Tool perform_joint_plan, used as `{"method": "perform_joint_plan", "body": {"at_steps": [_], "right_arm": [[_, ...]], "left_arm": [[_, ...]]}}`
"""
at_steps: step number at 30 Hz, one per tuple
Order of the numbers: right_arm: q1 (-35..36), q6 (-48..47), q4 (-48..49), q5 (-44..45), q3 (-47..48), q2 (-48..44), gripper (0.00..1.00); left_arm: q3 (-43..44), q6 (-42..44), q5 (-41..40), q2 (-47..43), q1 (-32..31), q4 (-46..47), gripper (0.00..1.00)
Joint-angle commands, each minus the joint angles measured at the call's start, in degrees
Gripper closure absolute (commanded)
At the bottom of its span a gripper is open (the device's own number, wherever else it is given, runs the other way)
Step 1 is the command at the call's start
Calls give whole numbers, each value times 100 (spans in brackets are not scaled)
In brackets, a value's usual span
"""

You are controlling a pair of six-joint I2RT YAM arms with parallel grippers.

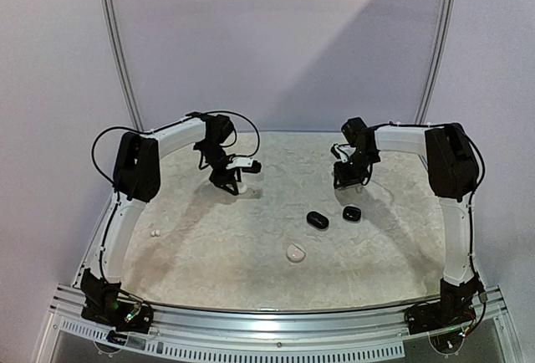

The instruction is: Insert the wireless bluetooth earbuds into the charging case

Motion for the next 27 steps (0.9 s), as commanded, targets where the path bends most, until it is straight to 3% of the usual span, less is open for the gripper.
{"method": "perform_joint_plan", "body": {"at_steps": [1,16,27], "right_arm": [[76,-51,-4,34,-92,230,67],[1081,-214,202,-307,-114,269,75],[2228,298,525,-446,-31,469,75]], "left_arm": [[-971,264,-4,-570,-18,-59,66],[-4561,751,-369,-2709,-589,542,73],[-7019,-27,-647,-4465,-1494,1420,75]]}}
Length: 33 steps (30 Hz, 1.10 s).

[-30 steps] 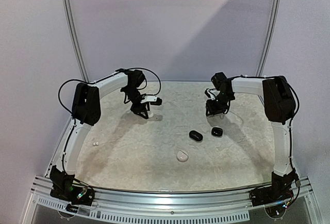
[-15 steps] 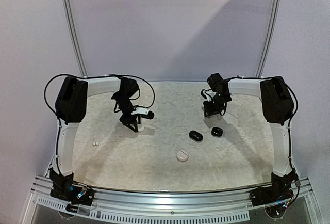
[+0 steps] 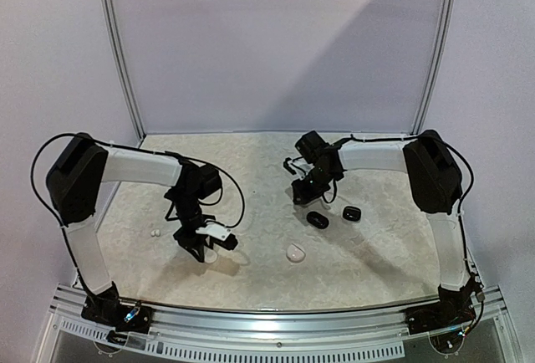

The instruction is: Insert the wireless bluetooth earbuds into the charging case

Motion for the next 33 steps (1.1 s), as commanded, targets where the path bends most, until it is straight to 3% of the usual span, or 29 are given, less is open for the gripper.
{"method": "perform_joint_plan", "body": {"at_steps": [1,8,13,20,25,30,33], "right_arm": [[615,300,-63,-373,-13,361,74],[1372,572,-285,-127,-12,428,71],[1759,696,-472,-13,29,387,61],[1835,983,-483,83,41,159,46],[1839,880,-760,405,285,-58,42],[1767,776,-1148,887,518,-192,40],[1604,1016,-1071,901,454,-336,40]], "left_arm": [[-805,-511,-194,-629,-331,560,75],[-2005,-1032,-145,-1571,-676,1045,74],[-2300,-1310,-145,-1810,-680,1543,70],[-2545,-1444,-115,-2054,-680,1758,34],[-2278,-1599,-117,-2279,-664,1353,24],[-1587,-1683,15,-2425,-596,450,3],[-1112,-1679,252,-2506,-450,-150,1]]}}
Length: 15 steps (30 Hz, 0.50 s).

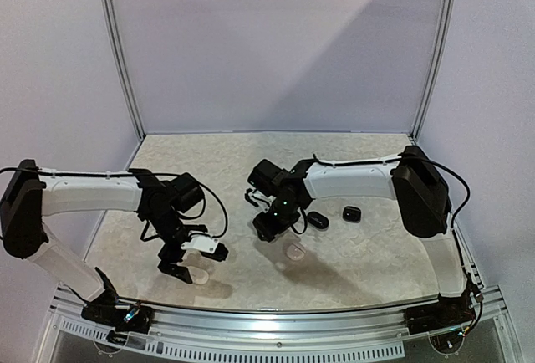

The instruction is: Insert the wireless bluetooth earbuds into the charging case

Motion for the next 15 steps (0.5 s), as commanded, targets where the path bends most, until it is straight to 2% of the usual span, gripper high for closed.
{"method": "perform_joint_plan", "body": {"at_steps": [1,4,7,10,13,15], "right_arm": [[-192,303,-212,275,40,-421,40],[-213,712,216,-86,-20,-470,40],[-218,1144,600,-309,-104,-463,40],[-215,1535,777,-55,-169,-417,40],[-210,1785,634,297,22,-234,41],[-205,1866,585,380,115,-118,41]], "left_arm": [[755,-66,383,-222,222,-1068,1],[1218,-92,899,-232,737,-1575,1],[1339,-379,881,-241,1387,-1486,5],[1104,-682,411,-223,2086,-846,16],[945,-1045,-139,6,2608,-439,36],[910,-1077,-230,183,2894,-417,37]]}}
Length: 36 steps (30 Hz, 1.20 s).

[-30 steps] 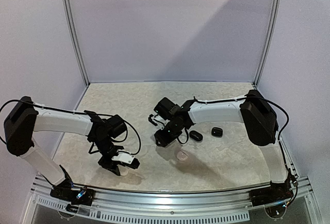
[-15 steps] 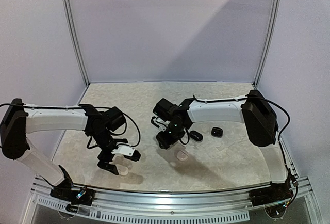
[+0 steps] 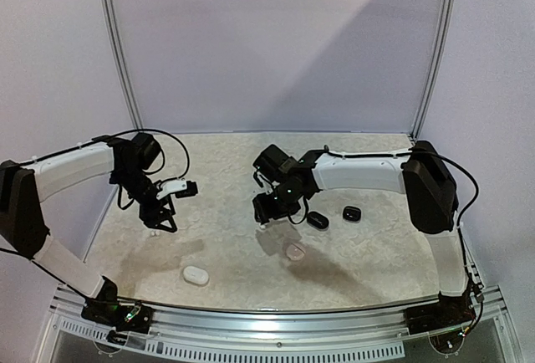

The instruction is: Insert the wireless bluetooth earbuds into the charging case

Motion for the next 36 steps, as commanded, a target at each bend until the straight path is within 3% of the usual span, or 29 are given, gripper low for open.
{"method": "perform_joint_plan", "body": {"at_steps": [1,9,18,28,36], "right_arm": [[10,511,83,323,176,189,41],[41,-61,210,-295,281,480,41],[81,-1201,-535,-187,936,1098,41],[129,-1222,-710,76,822,1039,56],[146,-1110,-478,207,586,826,56]], "left_arm": [[-178,-332,-469,363,622,344,36],[-718,430,-615,678,1121,699,25],[-841,460,-716,1257,1119,1092,31],[-892,469,-699,1426,1119,1115,46],[-798,917,-781,1086,1310,794,39]]}}
